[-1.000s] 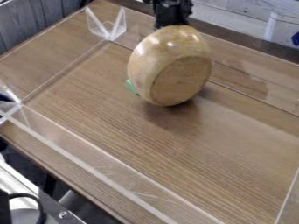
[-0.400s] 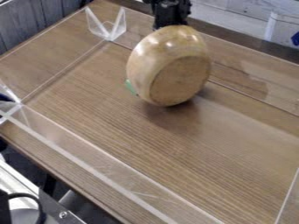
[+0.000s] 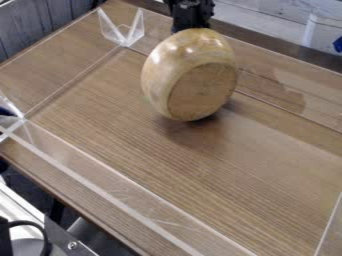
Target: Remove the green block from inside the brown bowl and put it on the table
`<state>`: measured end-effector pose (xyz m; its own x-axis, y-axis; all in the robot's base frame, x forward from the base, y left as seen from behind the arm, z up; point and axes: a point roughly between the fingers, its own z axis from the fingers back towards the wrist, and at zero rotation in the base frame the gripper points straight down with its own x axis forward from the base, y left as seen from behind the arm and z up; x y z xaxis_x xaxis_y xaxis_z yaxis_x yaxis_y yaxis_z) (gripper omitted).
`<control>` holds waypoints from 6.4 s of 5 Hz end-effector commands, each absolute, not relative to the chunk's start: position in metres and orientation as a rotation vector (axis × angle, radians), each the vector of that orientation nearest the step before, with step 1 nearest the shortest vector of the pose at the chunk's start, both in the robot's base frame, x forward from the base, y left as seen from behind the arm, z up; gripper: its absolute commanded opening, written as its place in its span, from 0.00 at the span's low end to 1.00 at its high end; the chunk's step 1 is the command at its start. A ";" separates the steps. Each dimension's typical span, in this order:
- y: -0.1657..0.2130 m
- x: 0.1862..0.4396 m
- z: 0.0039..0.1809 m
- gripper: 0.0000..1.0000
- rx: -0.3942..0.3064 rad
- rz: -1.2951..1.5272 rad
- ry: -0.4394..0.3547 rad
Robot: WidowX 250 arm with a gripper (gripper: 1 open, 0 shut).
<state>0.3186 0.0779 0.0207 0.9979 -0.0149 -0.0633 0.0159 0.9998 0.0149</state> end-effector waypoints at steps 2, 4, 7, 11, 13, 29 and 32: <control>0.097 0.315 0.022 0.00 0.022 0.006 0.069; 0.104 0.313 0.034 0.00 0.010 0.022 0.049; 0.115 0.307 0.055 0.00 -0.003 0.049 0.018; 0.134 0.298 0.079 0.00 0.004 0.100 -0.021; 0.147 0.291 0.088 0.00 0.009 0.138 -0.032; 0.197 0.289 0.130 1.00 0.019 0.247 -0.074; 0.210 0.302 0.107 1.00 0.028 0.254 -0.058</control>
